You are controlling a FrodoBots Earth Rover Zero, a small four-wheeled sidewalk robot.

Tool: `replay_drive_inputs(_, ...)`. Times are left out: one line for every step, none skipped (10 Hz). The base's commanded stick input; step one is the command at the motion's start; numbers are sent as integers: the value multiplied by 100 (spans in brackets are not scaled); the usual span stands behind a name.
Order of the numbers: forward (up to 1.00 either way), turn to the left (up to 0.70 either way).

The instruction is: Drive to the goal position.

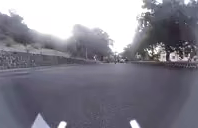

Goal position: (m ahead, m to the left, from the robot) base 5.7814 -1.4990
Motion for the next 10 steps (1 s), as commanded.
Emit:
replay_drive_inputs(70,0)
replay_drive_inputs(70,0)
replay_drive_inputs(70,0)
replay_drive_inputs(70,0)
replay_drive_inputs(70,0)
replay_drive_inputs(70,0)
replay_drive_inputs(70,0)
replay_drive_inputs(70,0)
replay_drive_inputs(70,0)
replay_drive_inputs(70,0)
